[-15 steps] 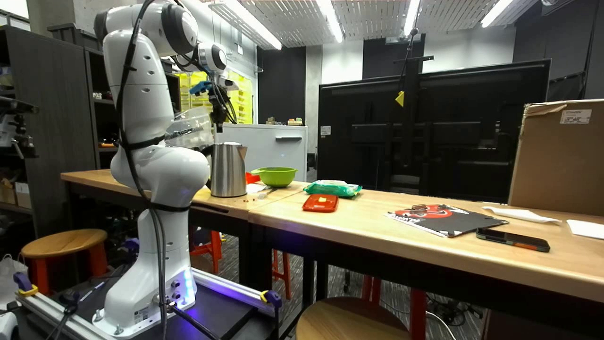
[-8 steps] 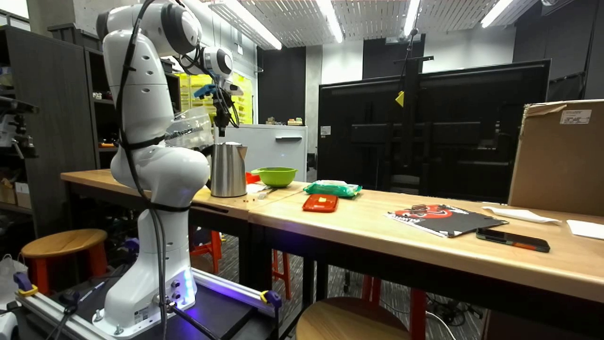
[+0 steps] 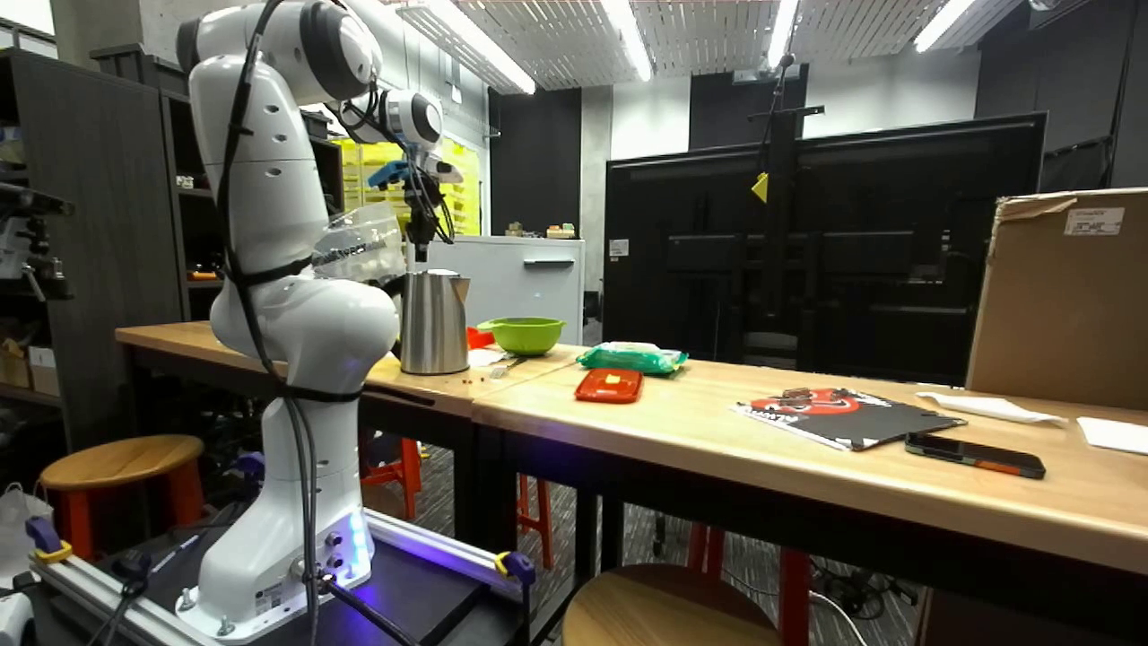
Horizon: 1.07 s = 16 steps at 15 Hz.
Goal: Open the electric kettle
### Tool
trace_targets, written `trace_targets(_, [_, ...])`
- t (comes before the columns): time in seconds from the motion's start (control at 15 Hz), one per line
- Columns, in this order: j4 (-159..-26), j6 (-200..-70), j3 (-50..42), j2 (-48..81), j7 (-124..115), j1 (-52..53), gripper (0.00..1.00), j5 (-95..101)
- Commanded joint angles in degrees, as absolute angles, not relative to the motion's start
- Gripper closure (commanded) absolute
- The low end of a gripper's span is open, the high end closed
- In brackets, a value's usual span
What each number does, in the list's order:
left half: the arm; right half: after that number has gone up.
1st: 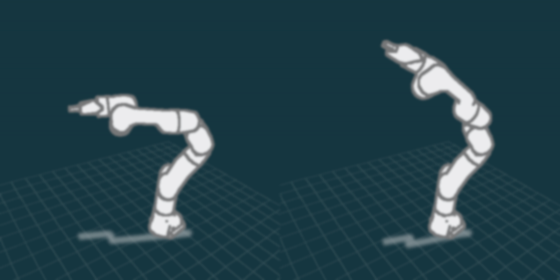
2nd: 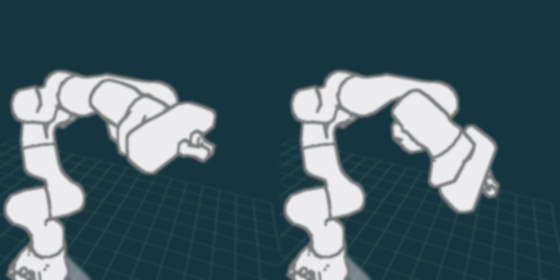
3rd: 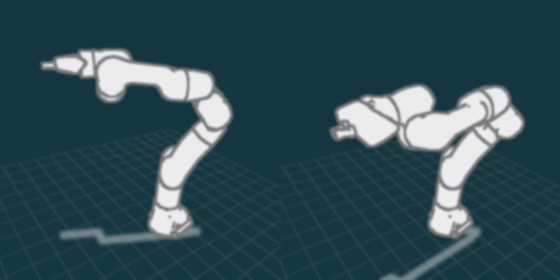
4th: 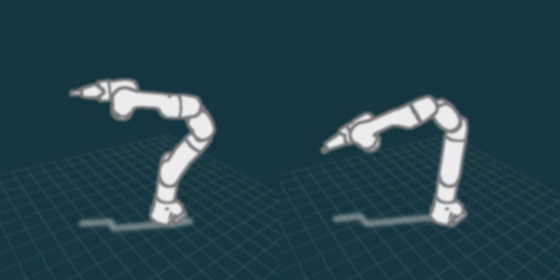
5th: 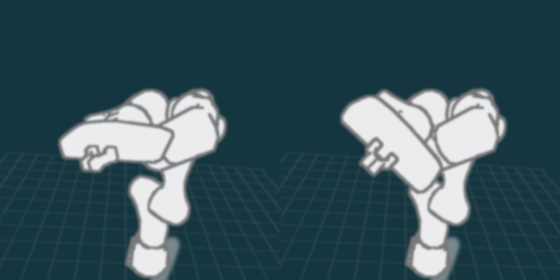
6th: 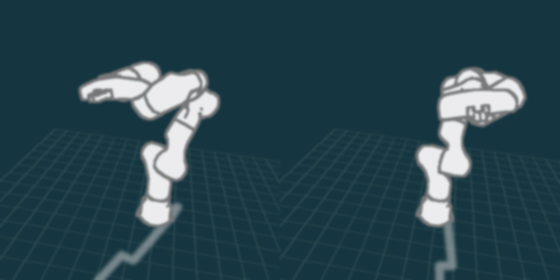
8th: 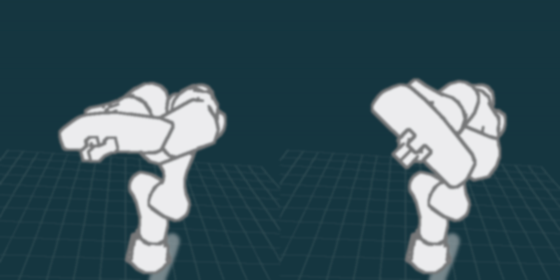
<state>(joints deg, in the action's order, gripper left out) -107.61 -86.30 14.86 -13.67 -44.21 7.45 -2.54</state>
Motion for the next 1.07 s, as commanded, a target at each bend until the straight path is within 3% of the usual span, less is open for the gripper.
trace_targets(0.0, [-109.82, -86.14, 14.19, -16.33, -43.58, 7.7, 1.0, -4.11])
trace_targets(1.0, [-112.82, -91.32, 13.73, -17.43, -40.35, 7.37, 1.0, -3.3])
